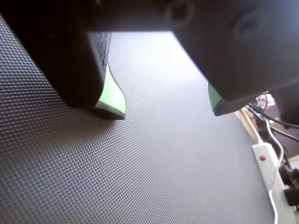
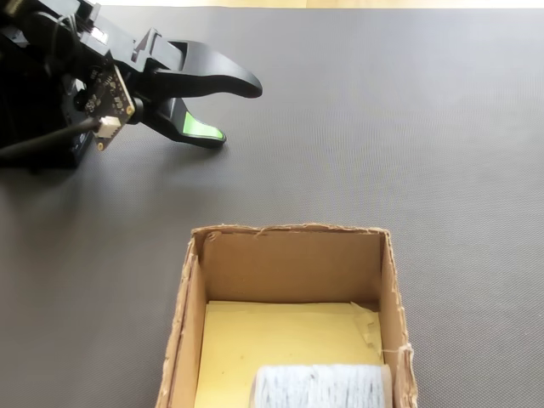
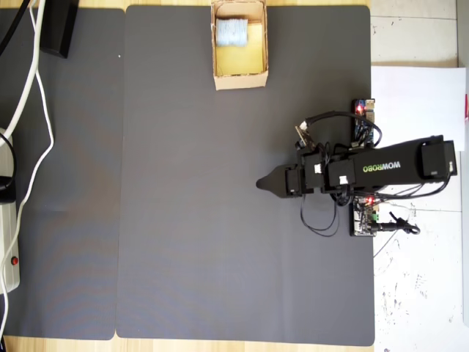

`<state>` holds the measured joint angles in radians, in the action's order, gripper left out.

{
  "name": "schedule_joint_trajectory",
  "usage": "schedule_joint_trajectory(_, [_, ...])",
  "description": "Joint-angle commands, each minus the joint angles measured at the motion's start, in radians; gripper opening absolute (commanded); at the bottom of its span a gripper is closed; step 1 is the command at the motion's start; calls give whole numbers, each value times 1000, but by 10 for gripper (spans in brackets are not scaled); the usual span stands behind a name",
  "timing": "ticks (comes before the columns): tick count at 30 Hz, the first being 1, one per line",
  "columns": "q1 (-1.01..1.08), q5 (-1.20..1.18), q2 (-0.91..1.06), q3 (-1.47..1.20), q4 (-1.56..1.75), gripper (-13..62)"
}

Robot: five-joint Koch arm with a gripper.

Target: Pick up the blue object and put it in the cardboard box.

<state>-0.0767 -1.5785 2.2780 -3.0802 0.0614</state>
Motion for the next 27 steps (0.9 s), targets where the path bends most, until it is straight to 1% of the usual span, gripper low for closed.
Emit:
schedule_joint_trajectory(1, [2,-21,91,-38,-87,353])
schedule_joint_trajectory(27, [17,-15,89,-38,-104,347])
